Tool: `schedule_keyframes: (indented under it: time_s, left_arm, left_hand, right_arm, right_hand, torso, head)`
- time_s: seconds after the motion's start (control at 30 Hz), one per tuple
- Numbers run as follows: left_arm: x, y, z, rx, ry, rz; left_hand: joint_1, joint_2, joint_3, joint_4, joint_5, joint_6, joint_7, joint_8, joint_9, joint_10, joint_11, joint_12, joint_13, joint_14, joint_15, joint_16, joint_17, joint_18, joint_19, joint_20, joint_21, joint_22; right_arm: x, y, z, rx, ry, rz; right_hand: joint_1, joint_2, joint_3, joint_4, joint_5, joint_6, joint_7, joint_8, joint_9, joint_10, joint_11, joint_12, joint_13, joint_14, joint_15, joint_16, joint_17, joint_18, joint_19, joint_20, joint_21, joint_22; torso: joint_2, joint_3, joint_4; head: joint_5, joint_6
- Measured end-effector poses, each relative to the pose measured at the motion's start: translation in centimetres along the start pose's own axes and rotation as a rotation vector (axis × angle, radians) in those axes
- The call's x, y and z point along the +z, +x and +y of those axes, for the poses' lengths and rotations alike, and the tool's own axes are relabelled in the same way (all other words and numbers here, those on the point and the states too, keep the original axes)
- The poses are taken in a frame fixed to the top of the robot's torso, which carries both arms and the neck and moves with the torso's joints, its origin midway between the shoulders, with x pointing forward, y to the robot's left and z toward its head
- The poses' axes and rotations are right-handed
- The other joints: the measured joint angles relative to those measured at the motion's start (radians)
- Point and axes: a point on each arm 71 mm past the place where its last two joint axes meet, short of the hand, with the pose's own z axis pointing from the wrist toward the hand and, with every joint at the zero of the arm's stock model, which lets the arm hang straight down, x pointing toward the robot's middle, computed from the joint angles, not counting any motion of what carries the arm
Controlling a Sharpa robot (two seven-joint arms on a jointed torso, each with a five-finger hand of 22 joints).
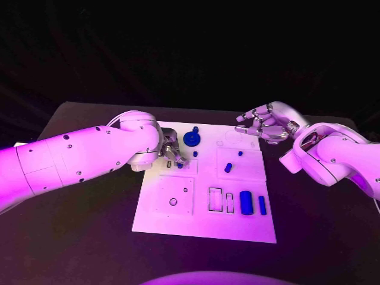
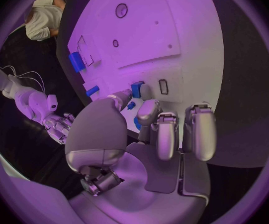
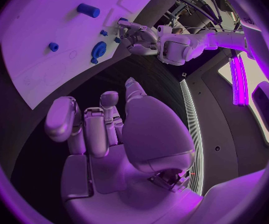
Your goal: Assemble the parts on the task board
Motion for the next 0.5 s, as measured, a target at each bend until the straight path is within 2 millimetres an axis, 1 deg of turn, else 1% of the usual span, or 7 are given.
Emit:
schedule_keyframes:
  time_s: [0.07, 0.13, 0.33, 0.37, 0.43, 0.5]
  left_arm:
    - [0.05, 0.02, -0.07, 0.001, 0.000, 0.001]
    - [0.10, 0.03, -0.10, 0.002, 0.000, 0.003]
    - [0.27, 0.02, -0.04, 0.004, -0.005, 0.006]
    - [0.30, 0.01, -0.03, 0.003, -0.006, 0.006]
    - [0.34, -0.01, 0.02, 0.002, -0.007, 0.007]
    - [0.38, -0.02, 0.09, 0.000, -0.009, 0.009]
  left_hand:
    - [-0.005, -0.001, -0.021, 0.010, 0.002, -0.004, 0.004, 0.000, 0.000, 0.000, 0.000, 0.000, 0.000, 0.000, 0.000, 0.000, 0.000, 0.000, 0.000, 0.000, 0.000, 0.000]
    - [-0.005, -0.001, -0.024, 0.013, 0.002, -0.004, 0.004, 0.000, 0.000, 0.000, 0.000, 0.000, 0.000, 0.000, 0.000, 0.000, 0.000, 0.000, 0.000, 0.000, 0.003, 0.000]
    - [-0.005, -0.001, -0.024, 0.013, 0.002, -0.004, 0.004, 0.000, 0.000, 0.000, 0.000, 0.000, 0.001, 0.000, 0.000, 0.000, 0.000, 0.000, 0.000, 0.000, 0.004, 0.000]
    - [-0.005, -0.001, -0.029, 0.014, 0.002, -0.004, 0.004, 0.000, 0.000, 0.000, 0.000, 0.000, 0.001, 0.000, 0.000, 0.000, 0.000, 0.000, 0.000, 0.000, 0.004, 0.000]
    - [-0.005, -0.001, -0.040, 0.018, 0.002, -0.004, 0.004, 0.000, 0.000, 0.000, 0.000, 0.000, -0.003, 0.000, 0.000, 0.000, 0.000, 0.000, 0.000, 0.000, 0.004, 0.000]
    - [-0.006, 0.000, -0.059, 0.022, 0.002, -0.004, 0.004, 0.000, 0.001, 0.000, 0.000, 0.000, -0.008, 0.000, 0.000, 0.000, 0.000, 0.000, 0.000, 0.000, 0.004, 0.000]
  right_arm:
    - [-0.02, -0.02, -0.02, 0.000, 0.001, 0.000]
    - [-0.04, -0.04, -0.04, 0.000, 0.001, 0.000]
    - [-0.09, -0.07, -0.07, 0.000, 0.002, 0.001]
    - [-0.10, -0.08, -0.07, 0.000, 0.002, 0.001]
    - [-0.16, -0.11, -0.07, 0.000, 0.002, 0.001]
    - [-0.20, -0.15, -0.08, 0.000, 0.002, 0.000]
  right_hand:
    - [-0.002, 0.002, -0.003, 0.003, 0.000, 0.000, 0.000, 0.000, 0.000, -0.004, 0.004, 0.000, -0.001, 0.000, 0.000, -0.004, 0.000, 0.000, 0.000, 0.000, 0.000, -0.002]
    - [-0.002, 0.002, -0.003, 0.003, 0.000, 0.000, 0.000, 0.000, 0.000, -0.004, 0.004, 0.000, -0.002, 0.000, 0.000, -0.004, 0.000, 0.015, 0.000, 0.000, 0.000, -0.003]
    - [-0.002, 0.002, -0.007, 0.007, 0.000, 0.000, 0.000, 0.000, 0.000, -0.007, 0.001, -0.006, -0.006, 0.000, 0.000, -0.009, 0.000, 0.015, -0.002, -0.002, -0.004, -0.009]
    - [-0.002, 0.002, -0.007, 0.007, 0.002, 0.000, 0.000, 0.000, 0.000, -0.012, 0.004, -0.009, -0.010, 0.000, 0.000, -0.012, 0.000, 0.015, -0.008, -0.001, -0.009, -0.013]
    - [-0.002, 0.002, -0.015, 0.010, 0.004, -0.002, -0.002, 0.000, 0.000, -0.022, 0.003, -0.019, -0.019, 0.000, 0.000, -0.024, -0.006, 0.015, -0.015, 0.003, -0.019, -0.027]
    - [-0.004, 0.004, -0.021, 0.012, 0.004, -0.005, 0.002, 0.000, 0.000, -0.024, 0.002, -0.019, -0.025, 0.000, 0.000, -0.029, -0.014, 0.015, -0.020, -0.002, -0.023, -0.037]
  torso:
    - [0.000, 0.0000, 0.0002]
    - [0.000, 0.0001, 0.0002]
    - [0.000, -0.0006, -0.0008]
    - [0.000, -0.0005, -0.0010]
    - [0.000, -0.0003, -0.0009]
    - [0.000, -0.0001, -0.0005]
  head:
    - [0.000, 0.000]
    - [0.001, 0.000]
    - [0.002, 0.000]
    - [0.002, 0.000]
    - [0.003, -0.001]
    - [0.003, -0.001]
